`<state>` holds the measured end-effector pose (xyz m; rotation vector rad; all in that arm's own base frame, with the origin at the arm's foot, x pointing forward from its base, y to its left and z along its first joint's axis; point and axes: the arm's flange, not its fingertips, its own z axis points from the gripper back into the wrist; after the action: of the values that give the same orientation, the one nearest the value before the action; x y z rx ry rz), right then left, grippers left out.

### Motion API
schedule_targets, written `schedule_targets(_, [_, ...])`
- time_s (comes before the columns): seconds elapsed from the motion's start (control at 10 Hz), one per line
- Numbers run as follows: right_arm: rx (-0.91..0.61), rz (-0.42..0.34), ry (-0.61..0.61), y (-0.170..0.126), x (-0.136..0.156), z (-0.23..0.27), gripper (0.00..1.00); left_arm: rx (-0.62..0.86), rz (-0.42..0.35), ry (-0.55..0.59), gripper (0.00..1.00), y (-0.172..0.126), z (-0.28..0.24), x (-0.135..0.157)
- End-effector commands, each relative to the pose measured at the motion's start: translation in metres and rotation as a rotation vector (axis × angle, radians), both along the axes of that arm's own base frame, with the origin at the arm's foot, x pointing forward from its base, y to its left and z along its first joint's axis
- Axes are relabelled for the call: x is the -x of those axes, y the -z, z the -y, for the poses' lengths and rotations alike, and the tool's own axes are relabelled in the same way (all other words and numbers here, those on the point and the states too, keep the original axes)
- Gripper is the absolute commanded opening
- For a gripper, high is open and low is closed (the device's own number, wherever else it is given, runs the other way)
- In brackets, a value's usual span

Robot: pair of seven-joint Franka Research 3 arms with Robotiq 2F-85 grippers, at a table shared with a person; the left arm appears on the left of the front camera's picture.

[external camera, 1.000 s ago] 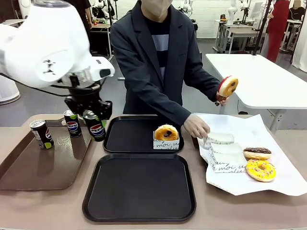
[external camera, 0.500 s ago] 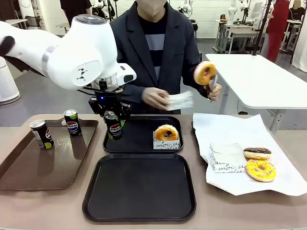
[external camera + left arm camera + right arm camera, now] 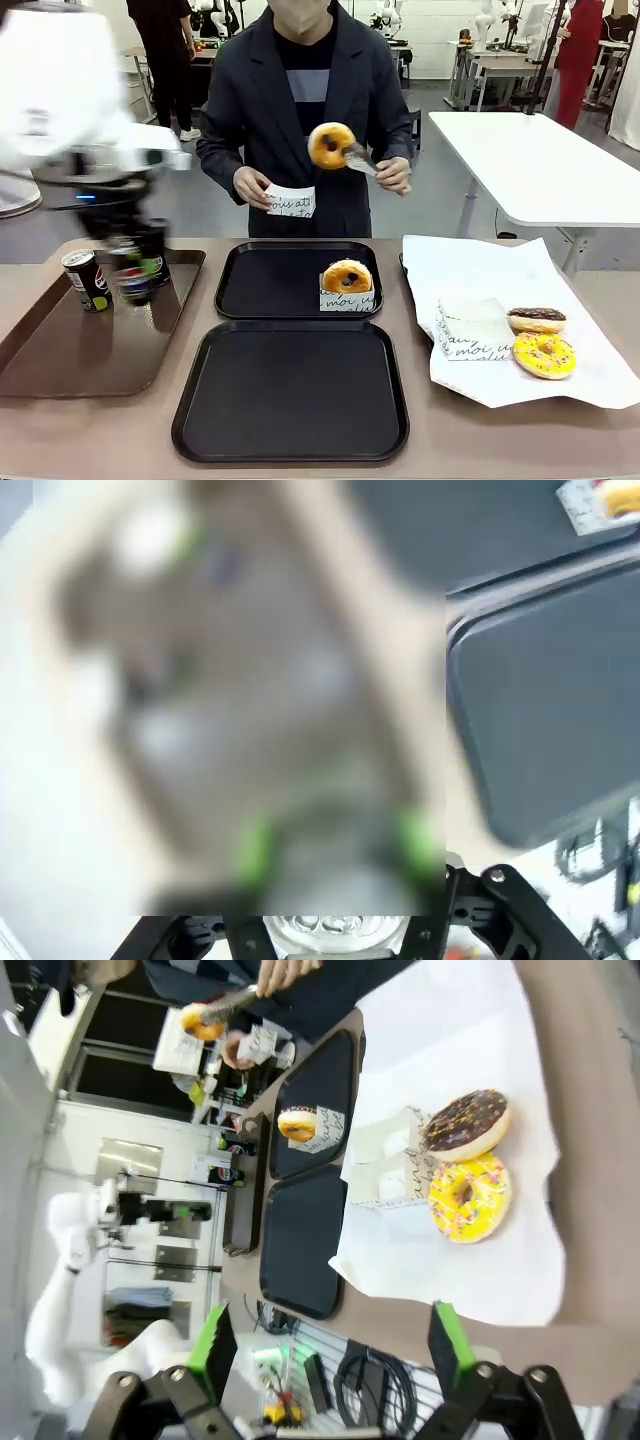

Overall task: Set up donuts and drinks on trays.
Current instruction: Pick up one Pepsi coke and place it on the Flat Tray.

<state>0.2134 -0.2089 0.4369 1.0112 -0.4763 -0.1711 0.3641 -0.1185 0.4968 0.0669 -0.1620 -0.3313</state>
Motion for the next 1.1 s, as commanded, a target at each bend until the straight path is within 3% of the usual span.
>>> schedule_targets(0.0, [-0.005, 0.012, -0.003, 0.000, 0.001, 0.000, 1.00, 0.013, 0.046, -0.019, 0.59, -0.019, -0.075, 0.040])
schedule_targets(0.5, [-0.005, 0.012, -0.003, 0.000, 0.001, 0.000, 1.00, 0.023, 0.041, -0.008, 0.59, -0.018, -0.061, 0.027])
schedule_targets(1.0, [-0.005, 0.012, -0.003, 0.000, 0.001, 0.000, 1.00, -0.001, -0.029, 0.111, 0.59, -0.006, 0.060, -0.014])
